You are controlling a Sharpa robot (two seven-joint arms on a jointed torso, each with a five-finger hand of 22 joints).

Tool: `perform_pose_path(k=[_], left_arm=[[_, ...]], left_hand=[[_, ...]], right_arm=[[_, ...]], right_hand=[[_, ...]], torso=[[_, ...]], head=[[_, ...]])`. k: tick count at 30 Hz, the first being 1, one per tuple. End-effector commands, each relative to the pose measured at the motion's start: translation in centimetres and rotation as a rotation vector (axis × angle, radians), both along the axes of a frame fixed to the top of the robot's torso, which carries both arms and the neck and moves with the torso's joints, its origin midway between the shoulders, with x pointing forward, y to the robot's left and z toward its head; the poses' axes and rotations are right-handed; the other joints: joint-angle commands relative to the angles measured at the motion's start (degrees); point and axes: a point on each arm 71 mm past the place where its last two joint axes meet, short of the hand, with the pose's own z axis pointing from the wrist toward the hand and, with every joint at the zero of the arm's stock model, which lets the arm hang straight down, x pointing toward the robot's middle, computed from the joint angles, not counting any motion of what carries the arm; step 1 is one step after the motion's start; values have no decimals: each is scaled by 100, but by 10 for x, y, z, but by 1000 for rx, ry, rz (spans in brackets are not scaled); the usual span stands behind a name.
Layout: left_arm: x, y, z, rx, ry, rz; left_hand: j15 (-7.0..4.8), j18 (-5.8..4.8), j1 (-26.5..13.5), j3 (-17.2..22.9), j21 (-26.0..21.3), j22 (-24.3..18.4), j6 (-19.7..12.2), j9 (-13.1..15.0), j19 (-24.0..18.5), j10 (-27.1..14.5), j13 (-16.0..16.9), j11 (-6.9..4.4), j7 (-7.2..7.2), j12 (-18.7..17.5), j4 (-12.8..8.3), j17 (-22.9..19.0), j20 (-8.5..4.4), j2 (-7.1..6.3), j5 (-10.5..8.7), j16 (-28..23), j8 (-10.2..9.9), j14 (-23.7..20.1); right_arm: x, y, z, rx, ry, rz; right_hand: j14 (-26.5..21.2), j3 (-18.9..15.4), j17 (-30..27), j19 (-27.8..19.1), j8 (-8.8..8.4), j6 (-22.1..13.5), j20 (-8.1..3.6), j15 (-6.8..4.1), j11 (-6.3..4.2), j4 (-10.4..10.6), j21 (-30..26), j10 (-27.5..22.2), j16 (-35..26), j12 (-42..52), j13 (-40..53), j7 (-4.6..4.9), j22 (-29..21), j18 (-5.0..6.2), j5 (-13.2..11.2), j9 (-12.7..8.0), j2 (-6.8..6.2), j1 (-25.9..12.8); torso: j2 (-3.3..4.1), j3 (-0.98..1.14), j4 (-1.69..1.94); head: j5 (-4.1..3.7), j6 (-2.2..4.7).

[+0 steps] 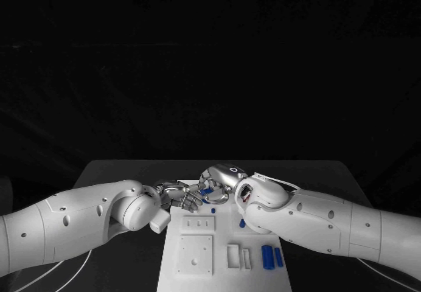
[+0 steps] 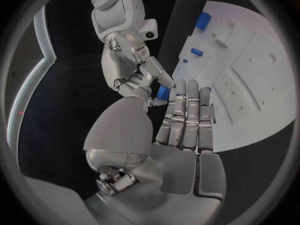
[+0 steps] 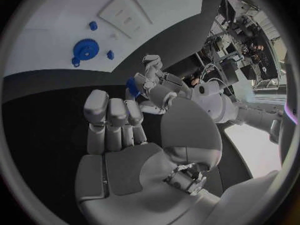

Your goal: Assemble the parts on the task board

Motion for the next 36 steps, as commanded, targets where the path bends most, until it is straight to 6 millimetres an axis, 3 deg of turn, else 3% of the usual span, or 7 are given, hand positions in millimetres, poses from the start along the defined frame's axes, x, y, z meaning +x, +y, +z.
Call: perform_pose_path(k=[1, 11, 36], left_arm=[[-1, -4, 2, -5, -5, -21], [0, -5, 1, 2, 1, -23], [1, -7, -1, 33, 14, -23]], left_hand=[[-14, 18, 113, 35, 26, 84, 40, 3, 8, 19, 15, -28, 1, -18, 1, 7, -30, 8, -125, 26, 23, 16], [-18, 6, 474, -2, 37, 74, 73, 8, 10, 47, 57, -43, -9, -12, 3, 7, -36, 100, -643, 34, 26, 26], [-64, 1, 451, -67, 46, 58, 228, 28, 51, 178, 112, -118, -71, 50, 17, 29, -69, 183, -621, 99, 85, 126]], right_arm=[[-2, 5, -2, -10, 5, 19], [-4, 7, -5, -7, 10, 23], [-5, 9, -6, -12, 14, 27]], right_hand=[[9, 26, 5, 2, 19, 475, -16, -34, 16, 3, 16, 37, -38, 38, 9, 21, 64, 630, 22, 274, 57, -19], [9, 27, 5, 4, 17, 474, -16, -34, 16, 1, 15, 39, -39, 39, 11, 21, 63, 630, 28, 276, 57, -24], [10, 32, 5, 6, 13, 474, -17, -35, 15, -5, 13, 40, -41, 39, 13, 21, 61, 630, 43, 283, 59, -33]], torso=[[-1, -4, -1], [4, 1, 1], [2, 2, 0]], head=[[-4, -7], [6, -29], [5, -51]])
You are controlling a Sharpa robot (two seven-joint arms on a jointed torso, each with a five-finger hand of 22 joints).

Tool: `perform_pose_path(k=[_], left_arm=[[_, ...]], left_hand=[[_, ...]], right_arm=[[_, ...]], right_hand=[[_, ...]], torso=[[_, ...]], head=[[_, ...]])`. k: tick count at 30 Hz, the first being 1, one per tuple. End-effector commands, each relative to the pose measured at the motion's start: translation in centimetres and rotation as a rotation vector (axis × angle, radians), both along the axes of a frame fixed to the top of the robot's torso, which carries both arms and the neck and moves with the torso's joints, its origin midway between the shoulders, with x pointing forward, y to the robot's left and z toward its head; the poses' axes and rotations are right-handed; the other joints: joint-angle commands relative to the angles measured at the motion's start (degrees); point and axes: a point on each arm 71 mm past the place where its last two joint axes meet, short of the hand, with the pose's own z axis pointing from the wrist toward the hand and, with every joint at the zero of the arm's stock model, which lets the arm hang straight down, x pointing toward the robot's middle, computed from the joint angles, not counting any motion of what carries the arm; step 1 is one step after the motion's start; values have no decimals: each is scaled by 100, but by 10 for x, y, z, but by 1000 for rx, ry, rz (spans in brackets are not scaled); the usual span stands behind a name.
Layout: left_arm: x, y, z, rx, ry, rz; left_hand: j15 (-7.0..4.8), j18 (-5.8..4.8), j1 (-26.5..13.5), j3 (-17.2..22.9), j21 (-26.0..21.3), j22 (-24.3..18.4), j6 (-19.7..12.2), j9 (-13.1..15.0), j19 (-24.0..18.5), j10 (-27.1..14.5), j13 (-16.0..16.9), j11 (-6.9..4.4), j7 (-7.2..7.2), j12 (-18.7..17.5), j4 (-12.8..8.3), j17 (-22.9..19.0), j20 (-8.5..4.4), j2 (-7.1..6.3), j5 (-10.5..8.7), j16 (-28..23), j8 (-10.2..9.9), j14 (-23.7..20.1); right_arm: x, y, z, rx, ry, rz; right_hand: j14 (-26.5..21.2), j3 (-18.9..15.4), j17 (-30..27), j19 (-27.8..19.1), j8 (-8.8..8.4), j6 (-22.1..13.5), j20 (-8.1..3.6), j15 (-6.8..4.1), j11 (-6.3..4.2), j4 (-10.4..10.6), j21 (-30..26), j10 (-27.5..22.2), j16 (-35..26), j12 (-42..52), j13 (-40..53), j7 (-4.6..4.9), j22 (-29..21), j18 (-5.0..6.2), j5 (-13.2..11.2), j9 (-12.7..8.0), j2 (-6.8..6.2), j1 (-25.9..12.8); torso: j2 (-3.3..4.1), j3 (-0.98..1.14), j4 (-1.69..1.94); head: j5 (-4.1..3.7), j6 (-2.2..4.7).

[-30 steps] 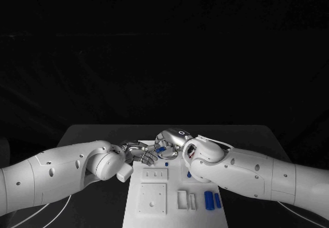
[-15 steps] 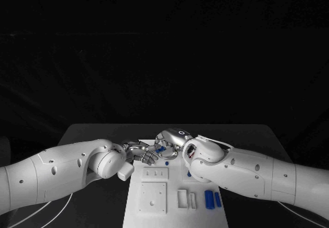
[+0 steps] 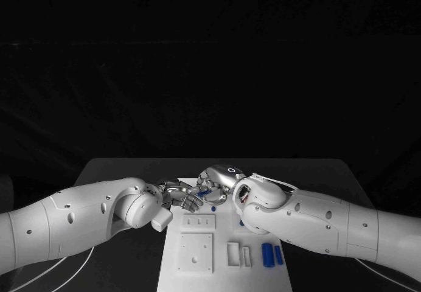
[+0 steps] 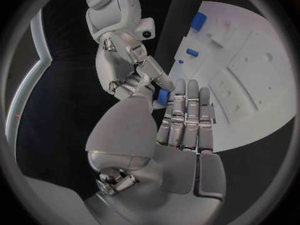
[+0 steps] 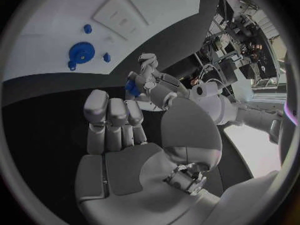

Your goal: Assemble the parts on the task board

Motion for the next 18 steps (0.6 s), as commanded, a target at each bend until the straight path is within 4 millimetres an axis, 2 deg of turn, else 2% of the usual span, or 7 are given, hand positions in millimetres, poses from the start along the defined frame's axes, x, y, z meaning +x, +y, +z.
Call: perform_pose_path(k=[1, 6, 18], left_arm=[[-1, -4, 2, -5, -6, -17], [-1, -2, 2, -5, -6, -16], [-1, 0, 2, -6, -8, -12]], left_hand=[[-8, 34, 76, -22, 23, 59, 52, 9, 6, 56, 13, 7, -14, 30, -32, 10, -32, 67, 53, 36, 23, 47], [-27, 0, 430, -43, 13, 53, 105, 5, -10, 98, 41, -13, -32, 37, -72, 32, -54, 242, 121, 88, 22, 60], [-55, -35, 813, -151, -1, 40, 189, 8, -11, 174, 81, -45, -63, 54, -101, 61, -82, 449, 168, 171, 32, 80]], right_arm=[[-1, 2, -1, -14, 3, 15], [1, 0, -3, -19, 6, 7], [0, 0, -6, -22, 12, 8]], right_hand=[[4, 42, 8, -3, 33, 474, -26, -50, 4, 5, 13, 28, -19, 17, 5, 21, 63, 625, 21, 276, 39, -7], [5, 43, 8, -2, 32, 474, -26, -50, 4, 4, 13, 32, -19, 21, 9, 21, 63, 625, 24, 278, 39, -10], [5, 44, 8, 0, 31, 475, -27, -51, 3, 2, 11, 35, -20, 23, 12, 21, 62, 625, 29, 282, 38, -17]], torso=[[-1, -1, 2], [3, 0, -1], [4, 2, 4]], head=[[-9, -8], [-12, -12], [-13, -23]])
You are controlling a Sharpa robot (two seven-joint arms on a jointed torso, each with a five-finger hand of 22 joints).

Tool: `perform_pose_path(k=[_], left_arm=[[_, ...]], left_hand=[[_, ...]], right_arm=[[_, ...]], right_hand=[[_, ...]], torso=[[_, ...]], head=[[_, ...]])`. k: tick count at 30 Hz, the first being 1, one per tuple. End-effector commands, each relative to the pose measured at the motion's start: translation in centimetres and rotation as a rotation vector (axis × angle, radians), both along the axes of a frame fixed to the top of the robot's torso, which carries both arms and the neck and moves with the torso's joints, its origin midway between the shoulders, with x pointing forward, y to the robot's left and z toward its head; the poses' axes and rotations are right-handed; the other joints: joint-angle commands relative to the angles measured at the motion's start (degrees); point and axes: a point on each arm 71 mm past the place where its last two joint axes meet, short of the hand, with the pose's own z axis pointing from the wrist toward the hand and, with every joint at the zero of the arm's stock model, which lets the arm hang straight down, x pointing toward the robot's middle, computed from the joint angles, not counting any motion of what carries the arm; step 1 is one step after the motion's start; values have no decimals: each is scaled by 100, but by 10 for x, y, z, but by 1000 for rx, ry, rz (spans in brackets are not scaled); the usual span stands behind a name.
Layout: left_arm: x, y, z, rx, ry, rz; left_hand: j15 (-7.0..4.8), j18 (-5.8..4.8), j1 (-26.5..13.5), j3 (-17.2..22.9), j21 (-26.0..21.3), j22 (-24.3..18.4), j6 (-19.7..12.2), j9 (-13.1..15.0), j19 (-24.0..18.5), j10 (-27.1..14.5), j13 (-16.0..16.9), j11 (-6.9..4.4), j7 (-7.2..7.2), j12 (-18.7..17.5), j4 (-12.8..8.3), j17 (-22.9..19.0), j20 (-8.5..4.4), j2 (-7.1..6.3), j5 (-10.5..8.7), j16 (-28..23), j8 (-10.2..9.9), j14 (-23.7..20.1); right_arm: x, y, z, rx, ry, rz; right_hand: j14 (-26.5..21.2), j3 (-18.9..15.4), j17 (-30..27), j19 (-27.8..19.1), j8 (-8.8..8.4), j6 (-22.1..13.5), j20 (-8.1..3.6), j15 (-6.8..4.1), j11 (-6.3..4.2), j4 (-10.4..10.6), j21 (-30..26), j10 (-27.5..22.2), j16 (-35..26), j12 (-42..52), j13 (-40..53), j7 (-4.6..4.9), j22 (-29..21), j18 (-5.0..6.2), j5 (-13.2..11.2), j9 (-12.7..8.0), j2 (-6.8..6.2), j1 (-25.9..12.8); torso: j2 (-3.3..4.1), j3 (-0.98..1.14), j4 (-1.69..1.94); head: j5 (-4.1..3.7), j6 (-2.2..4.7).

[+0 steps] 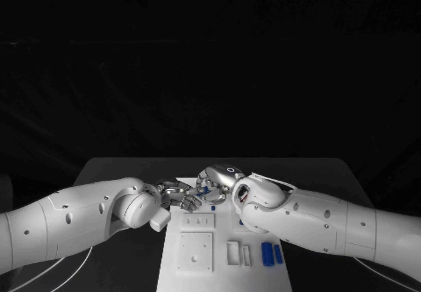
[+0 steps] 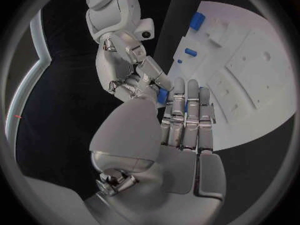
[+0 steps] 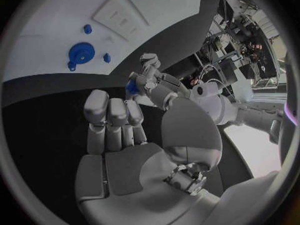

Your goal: Assemble the parts on the task board

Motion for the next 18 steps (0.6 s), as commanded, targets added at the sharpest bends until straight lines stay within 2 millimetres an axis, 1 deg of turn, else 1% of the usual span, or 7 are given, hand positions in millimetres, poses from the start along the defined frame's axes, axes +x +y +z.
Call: perform_pose_path(k=[1, 6, 8, 10, 13, 18], left_arm=[[0, -2, 3, -13, -13, -15], [0, -2, 3, -11, -11, -14], [0, -2, 3, -11, -10, -14], [0, -2, 3, -11, -9, -15], [0, -2, 3, -10, -9, -14], [1, -1, 3, -10, -10, -12]], left_hand=[[-23, -19, 113, -56, -2, 40, 58, 12, -9, 54, 10, -3, -10, 22, 1, 6, -42, 52, 34, 42, 18, 31], [-25, -27, 223, -99, -7, 37, 82, 13, -10, 77, 21, -12, -18, 25, -4, 8, -46, 120, 12, 56, 19, 27], [-26, -30, 239, -117, -8, 36, 90, 14, -9, 85, 24, -14, -20, 28, 2, 9, -46, 125, 4, 61, 21, 28], [-27, -31, 251, -135, -7, 36, 96, 14, -7, 92, 27, -16, -22, 30, 6, 10, -47, 119, -5, 66, 22, 31], [-51, -39, 330, -205, -4, 33, 163, 24, 9, 162, 50, -45, -47, 59, 32, 27, -63, 132, -25, 117, 45, 76], [-89, -61, 453, -308, 0, 29, 276, 44, 35, 264, 90, -91, -93, 102, 56, 56, -96, 155, -67, 204, 84, 122]], right_arm=[[-1, 0, -4, -21, 10, 7], [-1, -1, -4, -22, 12, 7], [-1, -1, -4, -23, 12, 5], [0, -2, -5, -22, 12, 4], [0, -2, -5, -22, 12, 3], [0, -2, -5, -22, 12, 2]], right_hand=[[1, 34, 9, -1, 14, 475, -28, -25, 4, -10, 11, 37, -20, 24, 8, 22, 62, 609, 30, 282, 62, 6], [1, 35, 9, 0, 13, 475, -28, -26, 3, -11, 11, 33, -21, 21, 5, 21, 62, 609, 31, 283, 62, 4], [1, 35, 9, 0, 13, 475, -28, -26, 3, -12, 10, 37, -21, 24, 8, 21, 62, 609, 32, 284, 62, 3], [1, 36, 9, 0, 13, 476, -28, -26, 3, -12, 10, 35, -21, 23, 7, 21, 61, 609, 33, 285, 63, 2], [1, 37, 9, 1, 12, 476, -28, -26, 3, -13, 10, 39, -21, 26, 10, 21, 61, 609, 33, 286, 63, 1], [1, 37, 9, 2, 12, 477, -29, -26, 3, -14, 10, 39, -22, 26, 10, 21, 61, 609, 34, 288, 64, 0]], torso=[[1, 2, 1], [1, 1, -3], [1, 3, -3], [3, 1, 2], [3, 0, 1], [2, 4, -2]], head=[[4, -6], [4, -9], [2, -10], [-18, -5], [-17, -4], [-4, -17]])
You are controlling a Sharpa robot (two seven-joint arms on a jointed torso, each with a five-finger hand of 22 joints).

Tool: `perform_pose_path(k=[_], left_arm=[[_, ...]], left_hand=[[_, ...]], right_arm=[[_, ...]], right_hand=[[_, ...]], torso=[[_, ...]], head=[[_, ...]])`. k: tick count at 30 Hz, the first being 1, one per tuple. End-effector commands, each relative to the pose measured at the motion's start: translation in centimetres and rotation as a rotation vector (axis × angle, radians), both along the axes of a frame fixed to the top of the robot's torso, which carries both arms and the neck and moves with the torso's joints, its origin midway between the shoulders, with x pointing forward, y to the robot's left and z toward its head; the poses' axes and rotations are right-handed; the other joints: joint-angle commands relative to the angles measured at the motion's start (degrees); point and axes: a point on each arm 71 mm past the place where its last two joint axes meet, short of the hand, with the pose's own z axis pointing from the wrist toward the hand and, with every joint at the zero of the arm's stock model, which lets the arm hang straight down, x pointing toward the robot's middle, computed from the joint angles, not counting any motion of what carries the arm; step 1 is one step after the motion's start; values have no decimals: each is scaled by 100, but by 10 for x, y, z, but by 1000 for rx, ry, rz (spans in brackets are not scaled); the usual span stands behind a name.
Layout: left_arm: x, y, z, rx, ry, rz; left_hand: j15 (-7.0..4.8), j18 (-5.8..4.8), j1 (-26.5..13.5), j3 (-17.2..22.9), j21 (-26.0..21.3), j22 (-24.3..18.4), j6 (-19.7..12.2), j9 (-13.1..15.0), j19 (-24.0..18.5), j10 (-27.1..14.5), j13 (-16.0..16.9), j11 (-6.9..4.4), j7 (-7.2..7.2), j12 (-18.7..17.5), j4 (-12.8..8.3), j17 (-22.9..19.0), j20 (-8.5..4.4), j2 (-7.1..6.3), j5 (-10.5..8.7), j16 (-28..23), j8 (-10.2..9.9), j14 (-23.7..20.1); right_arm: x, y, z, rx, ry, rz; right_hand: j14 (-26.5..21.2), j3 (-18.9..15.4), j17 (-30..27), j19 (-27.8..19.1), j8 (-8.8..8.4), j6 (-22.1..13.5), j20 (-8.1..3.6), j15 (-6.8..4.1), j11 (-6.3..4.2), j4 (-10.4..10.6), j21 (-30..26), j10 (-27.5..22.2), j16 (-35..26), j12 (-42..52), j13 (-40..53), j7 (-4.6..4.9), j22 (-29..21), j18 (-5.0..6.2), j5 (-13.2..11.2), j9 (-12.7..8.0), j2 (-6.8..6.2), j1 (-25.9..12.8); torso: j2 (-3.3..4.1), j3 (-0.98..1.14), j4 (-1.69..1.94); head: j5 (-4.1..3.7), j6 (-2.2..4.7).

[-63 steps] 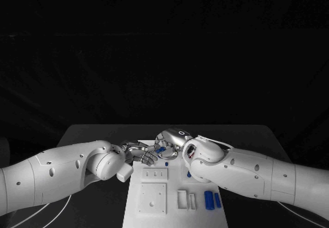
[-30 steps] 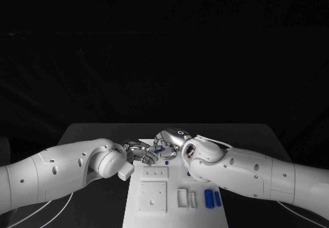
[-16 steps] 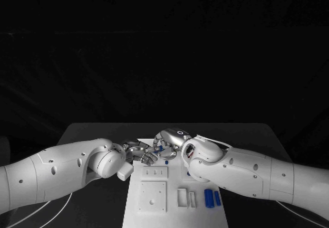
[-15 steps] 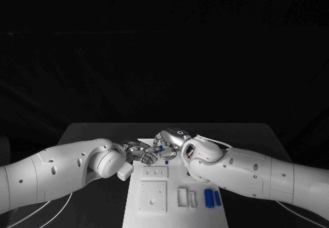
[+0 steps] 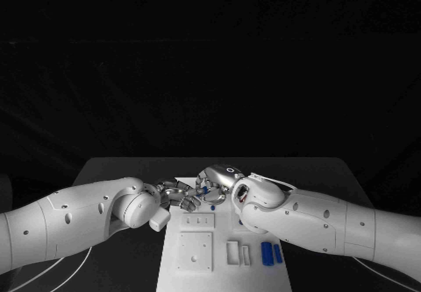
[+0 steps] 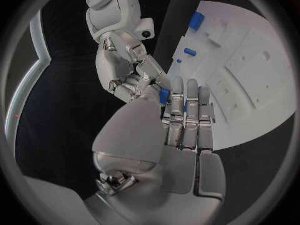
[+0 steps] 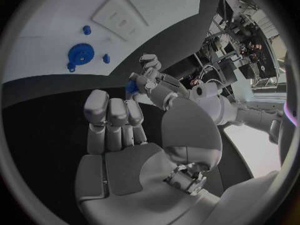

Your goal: Assemble the parts on the task board

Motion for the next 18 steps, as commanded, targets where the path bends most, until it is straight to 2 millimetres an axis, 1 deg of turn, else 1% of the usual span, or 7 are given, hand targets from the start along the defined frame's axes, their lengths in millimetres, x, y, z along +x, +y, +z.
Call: perform_pose_path(k=[1, 7, 11, 18], left_arm=[[0, -1, 3, -12, -12, -12], [0, -1, 3, -11, -11, -11], [0, -1, 3, -10, -9, -11], [0, 1, 2, -3, -5, -13]], left_hand=[[-1, -39, 103, -68, -1, 28, 191, 49, 12, 59, 19, -6, -123, 40, 5, 12, -54, 8, -46, 44, 39, 32], [-5, -57, 65, -148, -2, 23, 212, 67, 24, 76, 31, -10, -129, 42, 36, 15, -63, -32, -89, 70, 43, 31], [-12, -74, -282, -216, -7, 7, 222, 84, 54, 81, 46, -7, -127, 25, 53, -1, -81, -180, -129, 94, 16, 21], [-18, -75, -616, -97, -9, 0, 227, 102, 70, 83, 61, -3, -125, 5, 55, -28, -92, -357, -155, 115, -19, 14]], right_arm=[[0, -2, -4, -23, 11, 0], [0, -3, -4, -24, 12, 0], [0, -3, -4, -23, 12, -1], [0, -4, -4, -23, 12, -3]], right_hand=[[2, 22, 7, 2, 36, 476, -29, -30, 3, 2, 9, 39, -22, 26, 8, 21, 61, 600, 36, 286, 62, -4], [3, 23, 7, 3, 35, 477, -30, -30, 2, 0, 9, 44, -23, 30, 12, 21, 61, 600, 37, 289, 62, -5], [3, 24, 7, 3, 34, 478, -30, -30, 2, -2, 9, 41, -23, 27, 10, 21, 60, 601, 37, 290, 62, -6], [3, 25, 7, 5, 34, 478, -31, -31, 2, -4, 8, 45, -23, 30, 13, 20, 60, 600, 38, 293, 64, -7]], torso=[[1, 4, -2], [2, 1, -2], [1, 2, -4], [1, 2, 1]], head=[[10, -9], [10, -11], [11, -18], [9, -28]])
